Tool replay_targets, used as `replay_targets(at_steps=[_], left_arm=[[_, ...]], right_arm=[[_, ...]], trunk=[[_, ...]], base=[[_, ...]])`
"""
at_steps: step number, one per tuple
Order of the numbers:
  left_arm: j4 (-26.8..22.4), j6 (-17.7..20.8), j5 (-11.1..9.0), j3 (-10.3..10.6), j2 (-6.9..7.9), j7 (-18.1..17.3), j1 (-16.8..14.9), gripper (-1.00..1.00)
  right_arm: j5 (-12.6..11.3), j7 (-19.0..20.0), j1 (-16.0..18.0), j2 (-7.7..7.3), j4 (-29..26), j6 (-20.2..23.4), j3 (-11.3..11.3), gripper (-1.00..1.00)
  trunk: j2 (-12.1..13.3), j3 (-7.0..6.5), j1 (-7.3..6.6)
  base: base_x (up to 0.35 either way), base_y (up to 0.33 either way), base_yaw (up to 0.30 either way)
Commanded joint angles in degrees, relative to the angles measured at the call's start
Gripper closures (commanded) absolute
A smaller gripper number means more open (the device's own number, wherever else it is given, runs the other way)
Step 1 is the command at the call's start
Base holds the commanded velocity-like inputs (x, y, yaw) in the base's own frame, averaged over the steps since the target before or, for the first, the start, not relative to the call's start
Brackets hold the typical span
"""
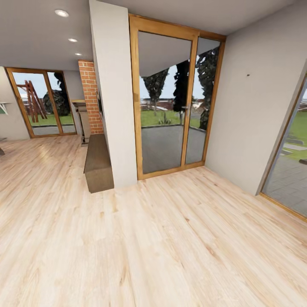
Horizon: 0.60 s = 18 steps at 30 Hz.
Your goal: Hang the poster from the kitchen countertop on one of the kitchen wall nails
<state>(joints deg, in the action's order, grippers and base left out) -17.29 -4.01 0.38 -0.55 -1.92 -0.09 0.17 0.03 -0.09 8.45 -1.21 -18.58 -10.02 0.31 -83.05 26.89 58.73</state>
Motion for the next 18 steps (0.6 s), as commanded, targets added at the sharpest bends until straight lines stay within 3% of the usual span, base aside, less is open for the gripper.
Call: replay_targets(at_steps=[1,7,8,13,18], left_arm=[[-21.6,-0.1,0.0,-0.1,0.13,0.0,0.0,-1.00],[-23.1,-1.9,-0.1,-0.3,0.69,-0.1,0.0,-1.00],[-22.1,-6.0,-0.3,-0.5,0.92,-0.2,0.0,-1.00],[-21.9,-6.5,-0.2,-0.5,0.95,-0.1,0.0,-1.00],[-21.8,-6.5,-0.2,-0.4,0.95,-0.1,0.0,-1.00]], right_arm=[[0.0,0.0,0.1,-0.02,-12.3,-0.3,0.0,-1.00],[0.3,-0.2,0.2,-0.09,-13.3,-0.6,0.0,-1.00],[0.3,-0.2,0.1,-0.10,-13.3,-0.6,0.0,-1.00],[0.3,-0.2,0.1,-0.11,-13.3,-0.6,-0.1,-1.00],[0.3,-0.2,0.1,-0.11,-13.3,-0.6,-0.1,-1.00]], trunk=[[0.0,0.04,0.00],[0.0,0.04,0.00],[0.0,0.04,0.00],[0.0,0.04,0.00],[0.0,-0.05,0.00]], base=[[0.000,0.000,0.000],[0.000,0.000,0.000],[0.000,0.000,0.000],[0.000,0.000,-0.032],[0.000,0.000,-0.204]])
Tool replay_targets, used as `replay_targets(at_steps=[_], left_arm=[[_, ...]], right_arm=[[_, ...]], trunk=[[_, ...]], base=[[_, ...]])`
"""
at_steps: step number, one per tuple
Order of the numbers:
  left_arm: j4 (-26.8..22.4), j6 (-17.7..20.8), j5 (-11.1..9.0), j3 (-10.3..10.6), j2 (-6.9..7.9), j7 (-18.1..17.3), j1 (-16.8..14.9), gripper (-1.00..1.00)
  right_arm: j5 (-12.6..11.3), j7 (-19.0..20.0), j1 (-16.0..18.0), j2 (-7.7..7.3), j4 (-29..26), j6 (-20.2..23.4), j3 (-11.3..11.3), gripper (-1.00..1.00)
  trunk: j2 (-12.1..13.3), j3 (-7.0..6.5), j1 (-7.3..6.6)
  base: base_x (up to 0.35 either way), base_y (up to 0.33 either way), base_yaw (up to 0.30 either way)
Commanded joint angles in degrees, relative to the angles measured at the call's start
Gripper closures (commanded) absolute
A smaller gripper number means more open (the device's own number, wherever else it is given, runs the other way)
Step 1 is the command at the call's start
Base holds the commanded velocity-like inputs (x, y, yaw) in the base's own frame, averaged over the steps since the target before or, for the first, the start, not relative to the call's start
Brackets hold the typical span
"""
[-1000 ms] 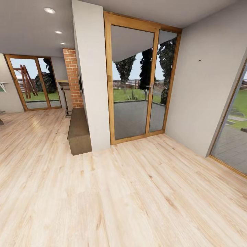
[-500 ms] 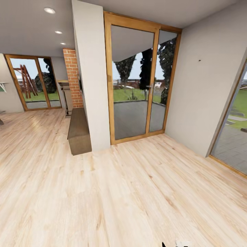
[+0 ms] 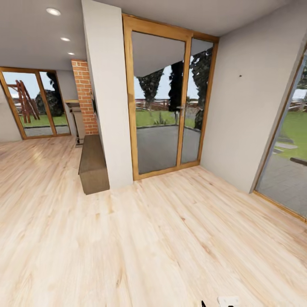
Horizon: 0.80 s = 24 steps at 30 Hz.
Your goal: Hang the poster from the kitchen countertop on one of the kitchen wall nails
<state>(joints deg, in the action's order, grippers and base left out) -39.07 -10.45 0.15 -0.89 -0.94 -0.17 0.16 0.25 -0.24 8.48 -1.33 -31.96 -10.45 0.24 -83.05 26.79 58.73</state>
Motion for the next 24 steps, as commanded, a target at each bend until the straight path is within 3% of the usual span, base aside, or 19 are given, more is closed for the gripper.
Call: replay_targets(at_steps=[1,24], left_arm=[[-0.1,-0.1,0.0,-0.1,-0.02,0.0,0.0,-1.00],[0.0,-0.1,0.0,-0.1,-0.02,0.0,0.0,-1.00]], right_arm=[[0.0,0.0,0.0,0.01,0.1,-0.2,0.0,-1.00],[0.0,0.0,0.0,0.01,0.1,-0.2,0.1,-1.00]], trunk=[[0.0,0.02,0.00],[0.0,-0.66,0.00]], base=[[0.000,0.000,-0.269],[0.000,0.000,-0.294]])
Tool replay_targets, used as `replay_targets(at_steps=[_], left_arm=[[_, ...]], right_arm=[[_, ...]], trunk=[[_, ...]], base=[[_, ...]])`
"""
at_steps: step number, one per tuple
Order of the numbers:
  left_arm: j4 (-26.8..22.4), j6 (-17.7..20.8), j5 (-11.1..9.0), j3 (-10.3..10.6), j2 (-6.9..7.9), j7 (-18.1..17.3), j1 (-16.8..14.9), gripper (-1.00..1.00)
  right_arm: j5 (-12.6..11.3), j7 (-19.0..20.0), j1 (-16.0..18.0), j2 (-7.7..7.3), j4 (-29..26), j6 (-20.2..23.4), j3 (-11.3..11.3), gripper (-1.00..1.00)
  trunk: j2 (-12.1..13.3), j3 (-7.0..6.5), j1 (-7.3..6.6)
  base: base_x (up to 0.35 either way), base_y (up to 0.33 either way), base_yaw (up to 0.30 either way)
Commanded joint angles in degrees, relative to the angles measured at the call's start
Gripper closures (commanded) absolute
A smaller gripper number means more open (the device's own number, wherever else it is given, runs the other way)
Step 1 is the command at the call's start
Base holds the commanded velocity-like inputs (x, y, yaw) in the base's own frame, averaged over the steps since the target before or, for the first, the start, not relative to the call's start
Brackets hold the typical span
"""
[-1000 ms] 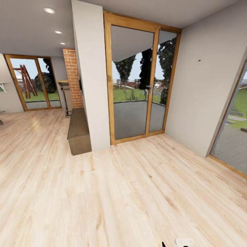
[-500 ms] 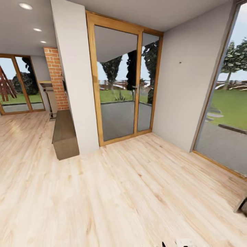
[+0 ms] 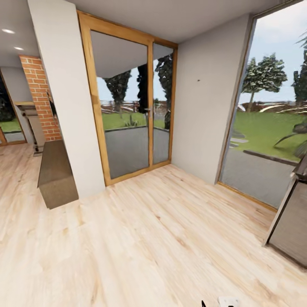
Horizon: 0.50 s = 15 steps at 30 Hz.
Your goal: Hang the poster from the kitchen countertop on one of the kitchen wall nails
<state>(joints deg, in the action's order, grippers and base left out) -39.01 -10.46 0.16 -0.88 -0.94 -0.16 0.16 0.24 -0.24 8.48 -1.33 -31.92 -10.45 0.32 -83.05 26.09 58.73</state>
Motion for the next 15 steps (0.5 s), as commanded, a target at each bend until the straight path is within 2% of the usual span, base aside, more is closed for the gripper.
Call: replay_targets(at_steps=[1,15], left_arm=[[0.0,-0.1,0.0,-0.1,-0.02,0.0,0.0,-1.00],[0.0,-0.1,0.0,-0.1,-0.02,0.0,0.0,-1.00]], right_arm=[[0.0,0.0,0.0,0.01,0.1,-0.2,0.0,-1.00],[0.0,0.0,0.0,-0.01,0.1,-0.2,0.0,-1.00]], trunk=[[0.0,0.02,0.00],[0.0,-0.40,0.00]], base=[[0.000,0.000,-0.296],[0.000,0.000,-0.296]])
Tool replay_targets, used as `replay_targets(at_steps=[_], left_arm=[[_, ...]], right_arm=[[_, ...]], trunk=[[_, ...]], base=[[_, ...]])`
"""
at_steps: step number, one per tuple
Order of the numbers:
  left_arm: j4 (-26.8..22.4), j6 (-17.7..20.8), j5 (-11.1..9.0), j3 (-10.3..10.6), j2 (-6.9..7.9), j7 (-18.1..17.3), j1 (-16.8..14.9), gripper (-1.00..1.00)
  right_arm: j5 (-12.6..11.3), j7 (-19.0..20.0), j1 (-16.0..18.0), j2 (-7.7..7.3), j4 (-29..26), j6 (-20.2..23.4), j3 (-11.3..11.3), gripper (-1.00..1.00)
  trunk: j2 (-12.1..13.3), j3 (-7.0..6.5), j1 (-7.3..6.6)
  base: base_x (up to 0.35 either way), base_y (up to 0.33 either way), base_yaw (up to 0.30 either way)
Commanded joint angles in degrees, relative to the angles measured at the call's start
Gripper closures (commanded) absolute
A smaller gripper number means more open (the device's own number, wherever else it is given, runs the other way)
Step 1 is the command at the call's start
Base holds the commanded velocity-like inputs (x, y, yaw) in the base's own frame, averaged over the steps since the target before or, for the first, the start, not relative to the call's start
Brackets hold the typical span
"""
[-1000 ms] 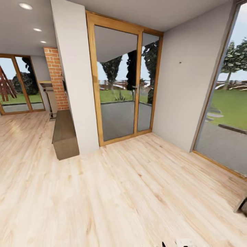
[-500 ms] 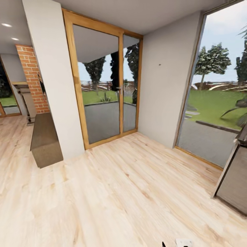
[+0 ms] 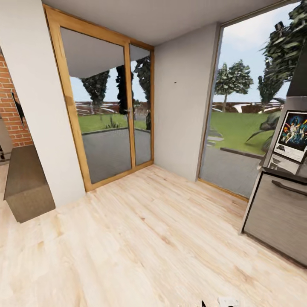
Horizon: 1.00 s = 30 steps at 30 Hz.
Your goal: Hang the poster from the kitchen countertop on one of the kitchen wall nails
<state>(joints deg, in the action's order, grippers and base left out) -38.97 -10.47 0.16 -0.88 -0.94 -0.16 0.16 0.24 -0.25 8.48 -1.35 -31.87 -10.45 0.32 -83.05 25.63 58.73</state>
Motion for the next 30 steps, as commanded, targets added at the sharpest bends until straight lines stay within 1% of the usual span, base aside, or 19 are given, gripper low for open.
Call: replay_targets(at_steps=[1,18,24,30], left_arm=[[-0.1,-0.1,0.0,-0.1,-0.02,0.0,0.0,-1.00],[-0.1,-0.1,0.0,-0.1,-0.02,0.0,0.0,-1.00],[-0.1,-0.1,0.0,-0.1,-0.02,-0.1,0.0,-1.00],[-0.1,-0.1,0.0,-0.1,-0.02,0.0,0.0,-1.00]], right_arm=[[0.0,-0.1,0.0,0.02,0.1,-0.2,0.0,-1.00],[0.0,-0.1,0.0,-0.06,0.2,-0.2,0.0,-1.00],[-0.1,-0.2,0.0,-0.04,0.6,-0.3,0.1,-1.00],[-0.1,-0.2,0.0,-0.04,0.8,-0.3,0.1,-1.00]], trunk=[[0.0,0.02,0.00],[0.0,-0.49,0.00],[0.0,-0.58,0.00],[0.0,-0.58,0.00]], base=[[0.000,0.000,-0.296],[0.000,0.000,-0.295],[0.000,0.000,-0.138],[0.000,0.000,-0.267]])
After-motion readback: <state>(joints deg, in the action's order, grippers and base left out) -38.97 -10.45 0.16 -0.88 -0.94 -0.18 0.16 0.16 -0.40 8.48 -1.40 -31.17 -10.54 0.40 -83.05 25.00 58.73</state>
